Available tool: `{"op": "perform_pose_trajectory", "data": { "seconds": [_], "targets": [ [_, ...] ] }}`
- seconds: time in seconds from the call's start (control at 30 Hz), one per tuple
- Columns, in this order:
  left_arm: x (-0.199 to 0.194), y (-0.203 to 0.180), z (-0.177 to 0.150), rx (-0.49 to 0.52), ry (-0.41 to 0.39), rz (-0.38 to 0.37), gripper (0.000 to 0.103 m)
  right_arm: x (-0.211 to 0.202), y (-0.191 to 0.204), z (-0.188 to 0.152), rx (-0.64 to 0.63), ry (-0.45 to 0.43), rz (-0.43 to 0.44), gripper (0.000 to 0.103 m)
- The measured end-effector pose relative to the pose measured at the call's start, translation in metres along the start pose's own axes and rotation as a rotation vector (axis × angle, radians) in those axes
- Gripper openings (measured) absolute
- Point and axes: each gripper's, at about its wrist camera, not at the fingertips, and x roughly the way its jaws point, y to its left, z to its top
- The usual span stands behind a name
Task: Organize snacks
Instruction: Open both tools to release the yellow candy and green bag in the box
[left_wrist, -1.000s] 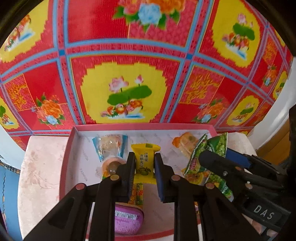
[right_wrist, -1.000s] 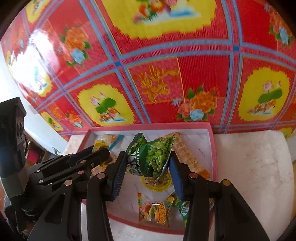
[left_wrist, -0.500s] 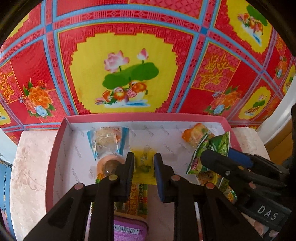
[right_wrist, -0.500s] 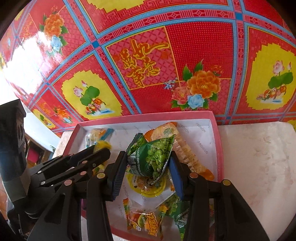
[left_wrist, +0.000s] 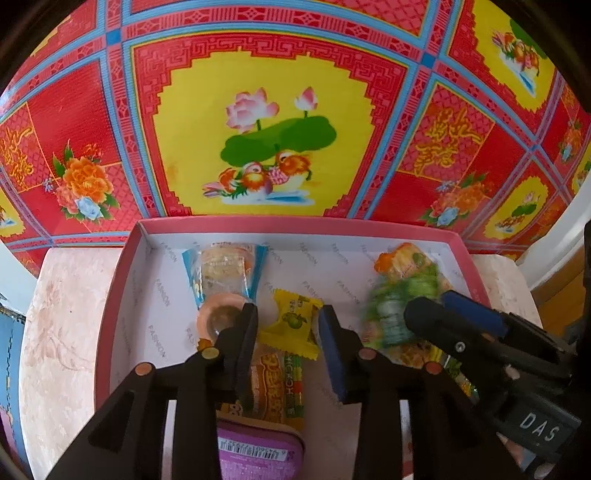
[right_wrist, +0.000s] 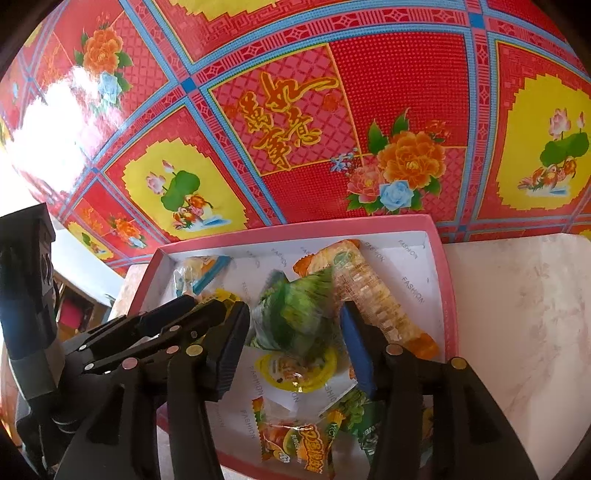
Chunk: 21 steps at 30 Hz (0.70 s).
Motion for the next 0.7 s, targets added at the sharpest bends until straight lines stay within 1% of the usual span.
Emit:
{"op": "perform_pose_trajectory", "data": {
  "seconds": [0.1,0.33,0.7],
  "targets": [
    [-0.003,0.003,-0.003,-0.004,0.005,0.0,0.037,-0.003,0.0,0.0,0.008,-0.007,0.001,0.059],
    [-0.017,0.002,-0.007,0.003,-0.005,0.016,0.042,-0.011,0.0,-0.005,0.015,-0.014,0.004,0.059],
    [-0.047,0.0,-0.019,0.032,-0.013,-0.002,0.048,-0.035,0.001,-0.018,0.013,-0.032,0.006,0.059]
  ]
}}
